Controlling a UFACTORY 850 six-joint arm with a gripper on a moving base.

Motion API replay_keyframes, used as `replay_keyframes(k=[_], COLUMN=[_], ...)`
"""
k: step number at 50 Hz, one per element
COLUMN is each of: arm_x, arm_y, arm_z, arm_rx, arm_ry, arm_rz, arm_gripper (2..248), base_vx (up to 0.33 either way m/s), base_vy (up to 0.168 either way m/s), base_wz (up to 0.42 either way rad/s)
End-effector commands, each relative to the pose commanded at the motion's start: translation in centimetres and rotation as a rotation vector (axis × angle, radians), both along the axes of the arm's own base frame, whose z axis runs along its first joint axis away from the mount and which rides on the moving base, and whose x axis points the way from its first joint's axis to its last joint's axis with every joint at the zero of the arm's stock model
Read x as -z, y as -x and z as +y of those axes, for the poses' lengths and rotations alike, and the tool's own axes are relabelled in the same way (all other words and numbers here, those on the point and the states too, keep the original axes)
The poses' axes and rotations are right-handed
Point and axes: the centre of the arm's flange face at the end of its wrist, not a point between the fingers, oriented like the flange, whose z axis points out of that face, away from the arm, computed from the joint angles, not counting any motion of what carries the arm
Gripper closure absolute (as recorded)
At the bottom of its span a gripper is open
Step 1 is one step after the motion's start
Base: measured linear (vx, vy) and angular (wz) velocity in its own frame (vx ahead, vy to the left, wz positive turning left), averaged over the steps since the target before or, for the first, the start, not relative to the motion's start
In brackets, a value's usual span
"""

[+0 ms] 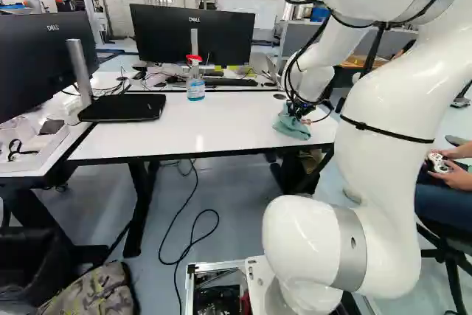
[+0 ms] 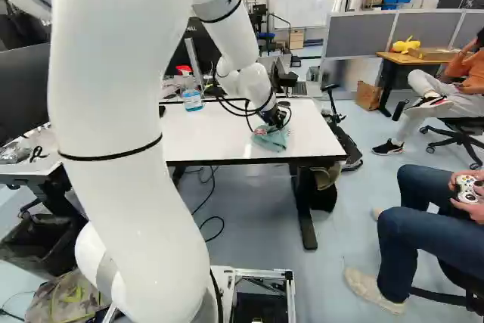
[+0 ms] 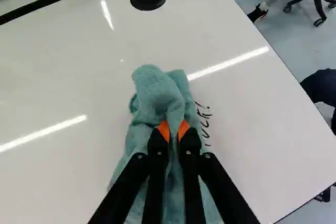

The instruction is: Clean the table with the green towel

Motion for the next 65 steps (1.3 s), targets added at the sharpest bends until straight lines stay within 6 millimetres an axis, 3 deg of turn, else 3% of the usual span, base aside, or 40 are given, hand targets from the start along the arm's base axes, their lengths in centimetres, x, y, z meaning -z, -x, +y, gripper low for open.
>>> replay_keyframes(k=[27, 46, 65], arm_x=[0.2, 0.1, 0.0], arm_y=[-2.7, 0.0, 2.3], arm_z=[-4.5, -5.6, -3.3], arm_rx=[0.055, 0.095, 0.076], arm_ry=[0.008, 0.004, -0.002], arm_rz=[-0.019, -0.010, 0.003], arm_gripper=[212, 212, 212], base_vx=[0.000, 0.000, 0.000], base_vy=[0.000, 0.000, 0.000], base_wz=[0.000, 0.000, 0.000])
